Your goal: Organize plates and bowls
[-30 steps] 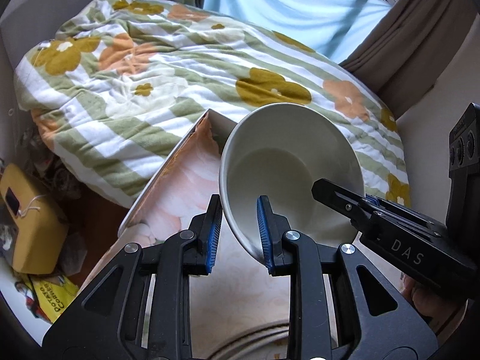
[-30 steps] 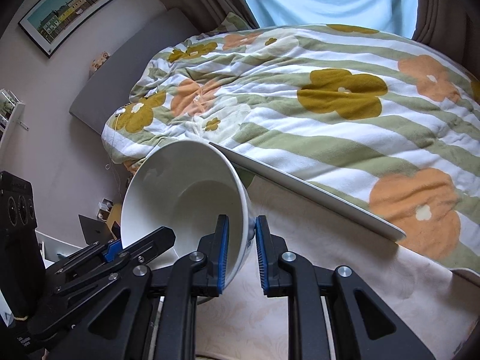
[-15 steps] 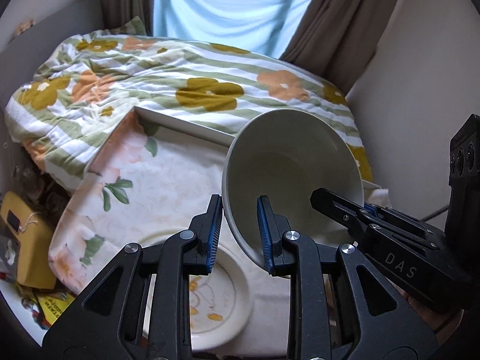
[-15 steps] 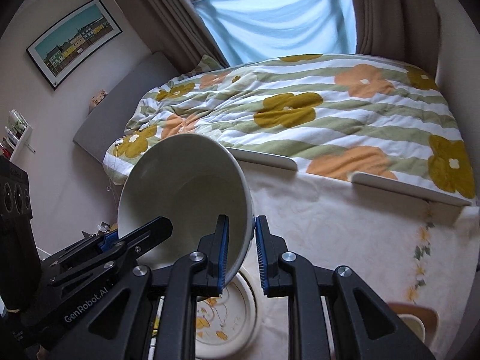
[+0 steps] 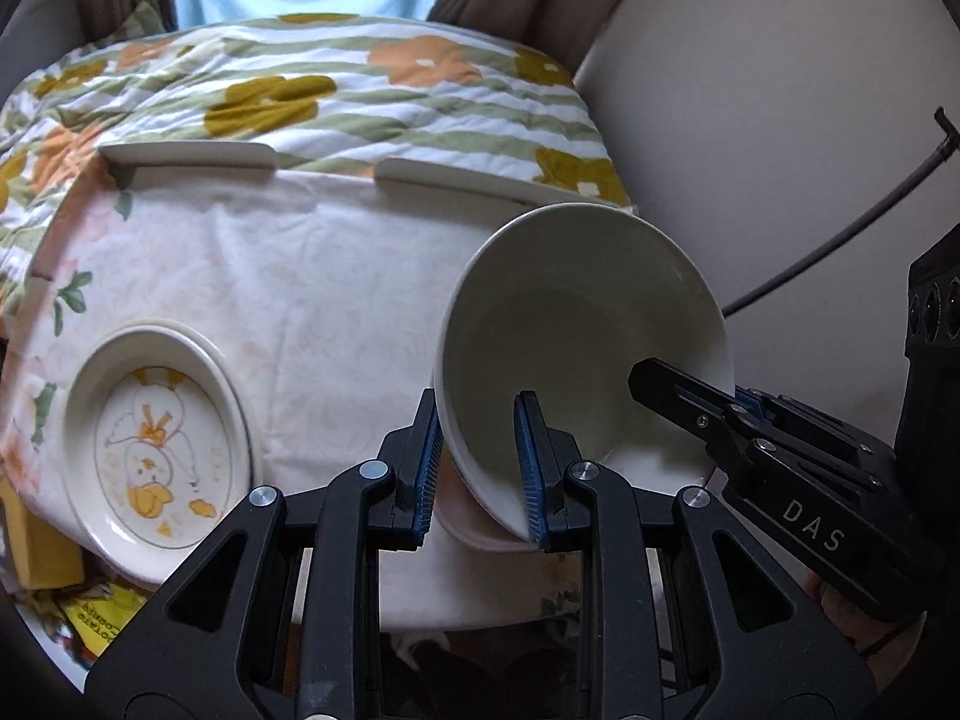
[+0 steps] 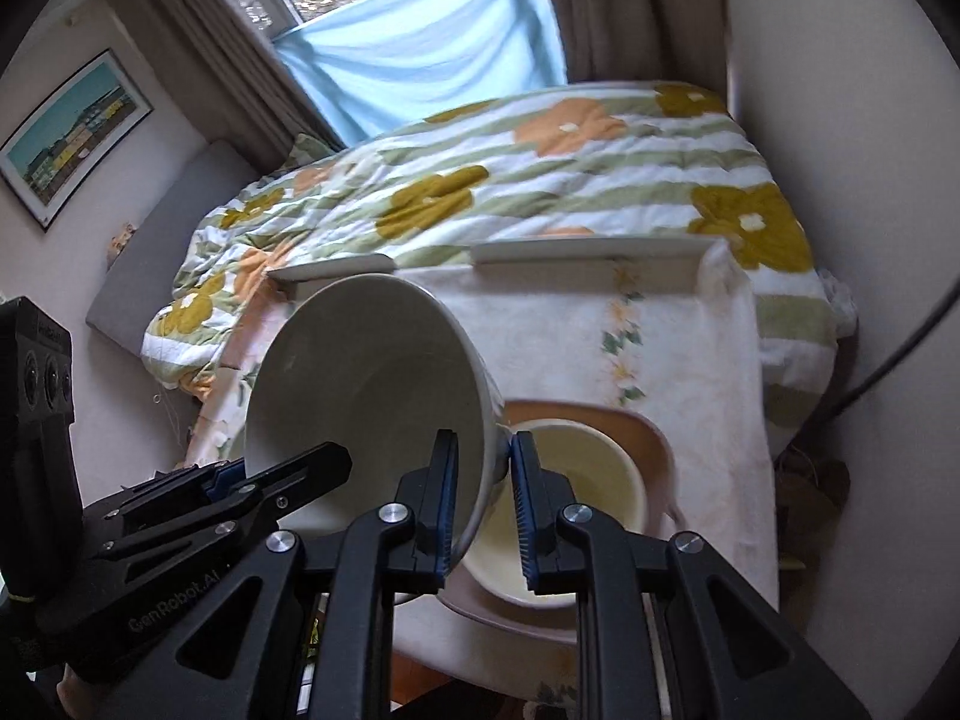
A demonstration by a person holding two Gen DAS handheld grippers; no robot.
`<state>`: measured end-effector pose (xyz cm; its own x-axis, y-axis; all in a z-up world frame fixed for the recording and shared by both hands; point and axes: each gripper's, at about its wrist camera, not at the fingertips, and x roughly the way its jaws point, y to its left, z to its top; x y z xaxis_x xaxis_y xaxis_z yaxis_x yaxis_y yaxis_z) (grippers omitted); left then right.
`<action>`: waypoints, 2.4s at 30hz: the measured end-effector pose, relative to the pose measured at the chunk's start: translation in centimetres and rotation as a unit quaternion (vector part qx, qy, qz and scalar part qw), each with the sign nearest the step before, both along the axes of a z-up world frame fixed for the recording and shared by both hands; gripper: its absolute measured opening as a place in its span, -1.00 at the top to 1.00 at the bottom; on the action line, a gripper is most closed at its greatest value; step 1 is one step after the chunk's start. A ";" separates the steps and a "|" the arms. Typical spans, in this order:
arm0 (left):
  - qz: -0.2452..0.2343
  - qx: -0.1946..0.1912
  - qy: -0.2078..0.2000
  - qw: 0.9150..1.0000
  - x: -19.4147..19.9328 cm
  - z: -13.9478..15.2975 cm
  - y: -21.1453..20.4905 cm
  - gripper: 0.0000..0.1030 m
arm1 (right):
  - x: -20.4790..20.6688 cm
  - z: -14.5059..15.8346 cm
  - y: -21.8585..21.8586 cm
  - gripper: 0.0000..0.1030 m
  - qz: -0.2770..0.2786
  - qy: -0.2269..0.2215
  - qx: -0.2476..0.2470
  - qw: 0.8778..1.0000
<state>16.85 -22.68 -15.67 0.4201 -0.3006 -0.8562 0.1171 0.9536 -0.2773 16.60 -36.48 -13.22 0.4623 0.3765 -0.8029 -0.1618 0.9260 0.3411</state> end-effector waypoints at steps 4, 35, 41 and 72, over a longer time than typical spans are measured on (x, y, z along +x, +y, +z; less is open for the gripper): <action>-0.031 0.009 0.036 0.999 0.7 -2.4 -2.3 0.59 | -0.4 -2.2 -2.1 0.69 -0.027 0.027 -0.001 0.999; -0.079 0.148 0.030 0.985 2.1 -7.1 -5.1 0.59 | -1.5 -7.6 -3.6 0.69 -0.051 0.067 -0.028 0.996; -0.069 0.140 0.030 0.987 2.1 -7.0 -5.0 0.59 | -1.4 -7.7 -3.6 0.68 -0.045 0.068 -0.032 0.996; -0.026 0.134 -0.164 0.977 -6.1 4.8 1.2 -0.99 | -10.2 3.0 -6.5 -0.78 -0.100 -0.084 -0.097 0.987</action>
<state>10.79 -21.47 -10.84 0.6758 -0.1122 -0.7285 0.2071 0.9774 0.0416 6.43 -43.02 -10.18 0.6449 0.1118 -0.7561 -0.0090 0.9903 0.1387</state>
